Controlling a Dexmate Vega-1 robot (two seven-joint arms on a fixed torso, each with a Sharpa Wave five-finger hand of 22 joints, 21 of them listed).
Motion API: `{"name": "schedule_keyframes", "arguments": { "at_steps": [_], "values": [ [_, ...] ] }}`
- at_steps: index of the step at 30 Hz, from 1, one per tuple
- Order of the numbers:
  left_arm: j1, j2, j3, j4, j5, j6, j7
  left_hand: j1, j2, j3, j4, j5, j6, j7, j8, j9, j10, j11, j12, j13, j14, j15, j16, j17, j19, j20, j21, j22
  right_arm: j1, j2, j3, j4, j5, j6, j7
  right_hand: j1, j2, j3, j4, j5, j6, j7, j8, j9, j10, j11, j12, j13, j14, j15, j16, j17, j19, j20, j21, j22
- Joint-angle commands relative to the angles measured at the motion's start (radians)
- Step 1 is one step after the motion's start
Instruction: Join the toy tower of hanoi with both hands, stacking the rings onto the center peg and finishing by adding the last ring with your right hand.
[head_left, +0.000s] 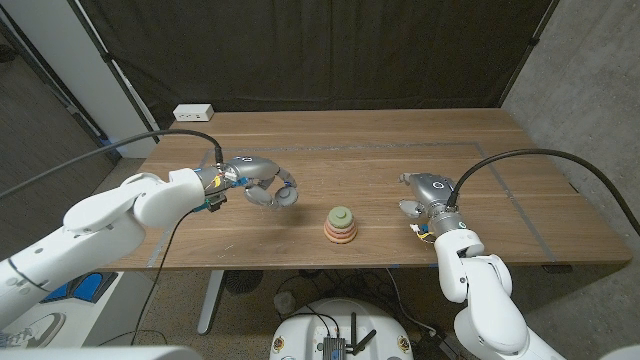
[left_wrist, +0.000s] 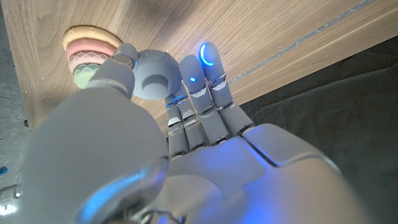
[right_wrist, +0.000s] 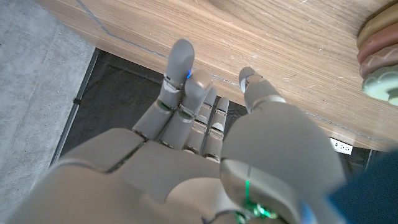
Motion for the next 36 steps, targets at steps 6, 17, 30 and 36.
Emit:
{"name": "schedule_keyframes", "arguments": {
  "at_steps": [6, 17, 30, 36],
  "values": [
    [-0.277, 0.014, 0.24, 0.065, -0.067, -0.082, -0.057, 0.0, 0.012, 0.003, 0.002, 0.01, 0.016, 0.003, -0.004, 0.007, 0.064, -0.05, 0.003, 0.009, 0.015, -0.082, 0.001, 0.003, 0.009, -0.141, 0.004, 0.002, -0.013, 0.005, 0.007, -0.001, 0.013, -0.021, -0.033, 0.006, 0.004, 0.006, -0.002, 0.007, 0.011, -0.002, 0.003, 0.0, 0.01, 0.002, 0.001, 0.003, 0.008, -0.016, 0.005, 0.002, 0.003, -0.063, 0.006, 0.001],
    [-0.374, -0.012, 0.33, 0.091, -0.086, -0.114, -0.098, 0.001, 0.014, 0.001, 0.001, 0.011, 0.03, 0.002, -0.003, 0.009, 0.081, -0.051, 0.005, 0.016, 0.019, -0.082, 0.001, 0.004, 0.012, -0.14, 0.005, 0.003, -0.032, -0.004, 0.013, -0.013, 0.01, -0.034, -0.034, 0.006, 0.004, 0.006, -0.002, 0.008, 0.015, -0.002, 0.004, -0.001, 0.011, 0.002, 0.001, 0.003, 0.009, -0.016, 0.007, 0.003, 0.003, -0.063, 0.006, 0.001],
    [-0.439, -0.057, 0.411, 0.112, -0.055, -0.141, -0.124, 0.0, 0.016, 0.0, 0.002, 0.013, 0.042, 0.0, -0.002, 0.01, 0.09, -0.056, 0.005, 0.02, 0.022, -0.082, 0.001, 0.005, 0.013, -0.14, 0.005, 0.003, -0.045, -0.002, 0.016, -0.021, 0.004, -0.041, -0.034, 0.004, 0.004, 0.007, -0.001, 0.008, 0.017, -0.003, 0.002, -0.003, 0.015, -0.003, 0.002, 0.003, 0.008, -0.016, 0.007, 0.003, 0.002, -0.063, 0.006, 0.001],
    [-0.474, -0.077, 0.443, 0.118, -0.037, -0.15, -0.155, 0.0, 0.016, 0.0, 0.001, 0.013, 0.044, 0.0, -0.002, 0.011, 0.09, -0.055, 0.004, 0.021, 0.022, -0.082, 0.001, 0.006, 0.012, -0.141, 0.005, 0.003, -0.056, 0.002, 0.016, -0.025, -0.002, -0.046, -0.037, 0.004, 0.005, 0.007, -0.001, 0.009, 0.021, -0.001, 0.003, -0.003, 0.018, 0.0, 0.003, 0.003, 0.007, -0.016, 0.006, 0.002, 0.002, -0.063, 0.006, 0.001]
  ]
}}
